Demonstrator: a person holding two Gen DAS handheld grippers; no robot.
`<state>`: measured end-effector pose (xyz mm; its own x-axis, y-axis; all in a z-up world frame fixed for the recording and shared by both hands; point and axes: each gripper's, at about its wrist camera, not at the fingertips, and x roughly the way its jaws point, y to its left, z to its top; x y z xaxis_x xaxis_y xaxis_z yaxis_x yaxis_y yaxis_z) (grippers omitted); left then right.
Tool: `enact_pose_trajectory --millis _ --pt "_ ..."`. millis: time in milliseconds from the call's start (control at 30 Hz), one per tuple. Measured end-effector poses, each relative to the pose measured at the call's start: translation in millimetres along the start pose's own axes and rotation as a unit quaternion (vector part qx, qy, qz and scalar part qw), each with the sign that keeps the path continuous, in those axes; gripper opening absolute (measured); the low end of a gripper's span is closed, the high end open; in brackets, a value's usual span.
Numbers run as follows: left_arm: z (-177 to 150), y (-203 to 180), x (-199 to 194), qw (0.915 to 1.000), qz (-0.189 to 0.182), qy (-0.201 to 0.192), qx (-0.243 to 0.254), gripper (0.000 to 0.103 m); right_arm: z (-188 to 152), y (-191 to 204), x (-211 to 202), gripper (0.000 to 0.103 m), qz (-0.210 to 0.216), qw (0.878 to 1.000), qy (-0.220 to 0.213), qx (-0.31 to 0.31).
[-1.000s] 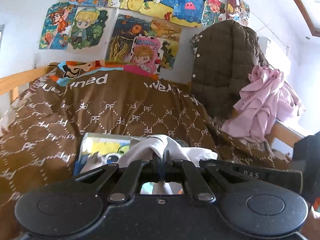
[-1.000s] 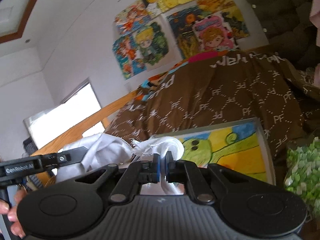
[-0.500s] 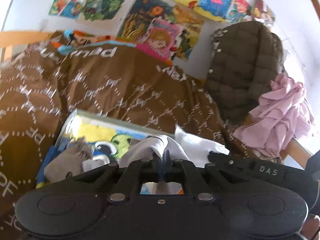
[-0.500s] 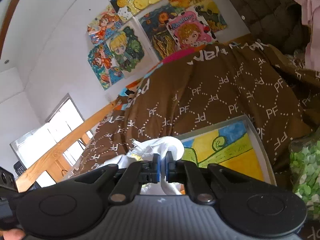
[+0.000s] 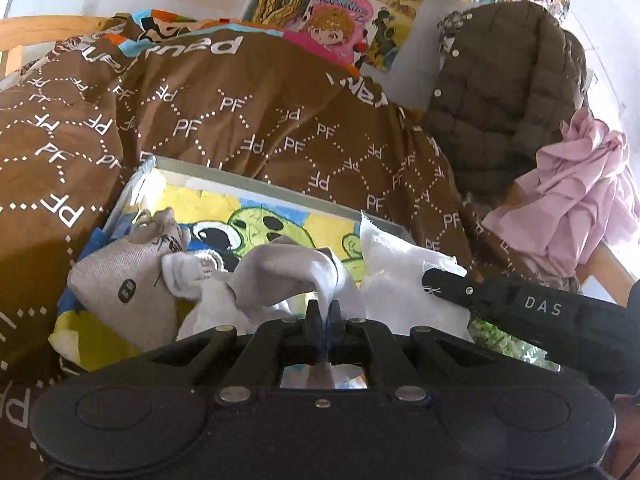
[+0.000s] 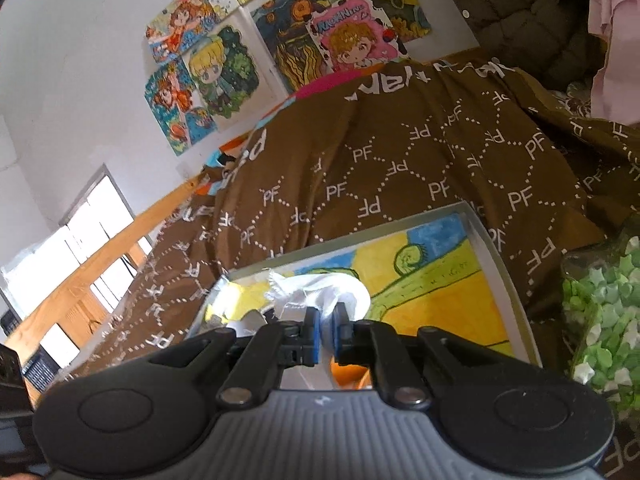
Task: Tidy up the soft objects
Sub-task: 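Lower both white cloths into the tray and open both tools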
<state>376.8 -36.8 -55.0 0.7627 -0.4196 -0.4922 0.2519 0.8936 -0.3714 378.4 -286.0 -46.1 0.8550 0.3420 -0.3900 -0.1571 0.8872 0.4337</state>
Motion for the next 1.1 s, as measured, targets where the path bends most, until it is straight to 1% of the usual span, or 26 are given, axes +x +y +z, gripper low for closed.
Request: enact_pose_trajectory --millis 100,200,267,300,400,467,533,700,767,800,867,933,1000,1067,1100 --pt "-1.7 0.0 1.2 1.0 0.006 0.007 -0.001 0.005 -1.2 0.8 0.8 0.013 -0.007 1.0 0.006 -0.005" --pt "-1.9 0.1 1.9 0.9998 0.013 0.011 -0.003 0.011 -2.8 1.3 1.3 0.018 -0.019 1.0 0.01 -0.012" --pt "-1.4 0.0 1.3 0.9998 0.016 0.014 -0.007 0.017 -4.1 1.2 0.9 0.029 -0.023 1.0 0.013 -0.014" --pt "-1.1 0.0 0.8 0.9997 0.016 0.015 -0.01 0.017 -4.8 0.7 -0.2 0.031 -0.024 1.0 0.013 -0.015" --pt "-0.2 -1.0 -1.8 0.9996 0.017 0.016 -0.015 0.022 -5.0 1.2 -3.3 0.039 -0.028 0.999 0.013 -0.022" --pt "0.9 -2.8 -4.7 0.9996 0.022 0.014 -0.014 0.029 -5.6 2.6 -7.2 0.047 -0.031 0.999 0.01 -0.03" --pt "2.3 -4.5 -8.9 0.9995 0.025 0.01 -0.014 0.033 -5.5 4.7 -11.6 0.051 -0.032 0.999 0.008 -0.037" --pt "6.3 -10.0 -22.7 0.9995 0.03 -0.005 -0.012 0.043 -2.4 8.4 -25.1 0.063 -0.038 0.998 -0.005 -0.052" --pt "7.7 -12.6 -29.7 0.9993 0.035 -0.013 -0.009 0.051 0.1 9.9 -32.9 0.071 -0.041 0.997 -0.013 -0.058" --pt "8.2 -14.3 -34.2 0.999 0.039 -0.019 -0.008 0.054 1.1 10.9 -37.1 0.073 -0.042 0.997 -0.017 -0.06" --pt "9.3 -17.8 -42.8 0.9985 0.046 -0.031 -0.004 0.065 2.9 12.3 -46.2 0.082 -0.044 0.997 -0.026 -0.064" --pt "10.1 -21.2 -52.8 0.9977 0.051 -0.045 -0.001 0.072 4.9 14.0 -56.4 0.088 -0.042 0.996 -0.038 -0.068" --pt "10.6 -23.8 -63.5 0.9969 0.054 -0.058 0.002 0.076 6.7 16.8 -66.8 0.091 -0.038 0.995 -0.047 -0.075" --pt "11.2 -25.9 -74.5 0.9957 0.058 -0.071 0.002 0.083 7.5 19.9 -76.3 0.095 -0.035 0.995 -0.056 -0.081" --pt "11.3 -27.2 -80.9 0.995 0.061 -0.079 0.002 0.084 8.3 21.1 -81.3 0.096 -0.033 0.994 -0.06 -0.083"
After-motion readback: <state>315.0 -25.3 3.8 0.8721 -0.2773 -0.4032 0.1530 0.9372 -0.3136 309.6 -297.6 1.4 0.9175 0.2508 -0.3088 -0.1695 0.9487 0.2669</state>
